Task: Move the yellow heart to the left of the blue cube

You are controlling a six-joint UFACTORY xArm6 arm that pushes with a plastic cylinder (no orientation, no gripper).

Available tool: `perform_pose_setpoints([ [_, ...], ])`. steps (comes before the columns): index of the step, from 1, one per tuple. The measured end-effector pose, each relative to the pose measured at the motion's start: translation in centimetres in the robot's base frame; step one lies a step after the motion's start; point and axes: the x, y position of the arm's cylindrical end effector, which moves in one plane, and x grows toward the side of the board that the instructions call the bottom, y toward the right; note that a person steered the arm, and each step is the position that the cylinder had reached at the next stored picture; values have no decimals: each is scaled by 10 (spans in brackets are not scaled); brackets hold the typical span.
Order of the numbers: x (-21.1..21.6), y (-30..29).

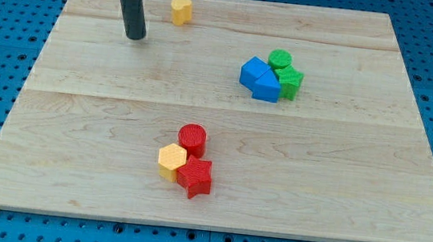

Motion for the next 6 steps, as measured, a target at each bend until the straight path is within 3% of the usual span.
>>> perform_pose_setpoints([
  [1,-74,31],
  [2,-89,50],
  [3,-46,91],
  [4,27,98],
  [6,41,127],
])
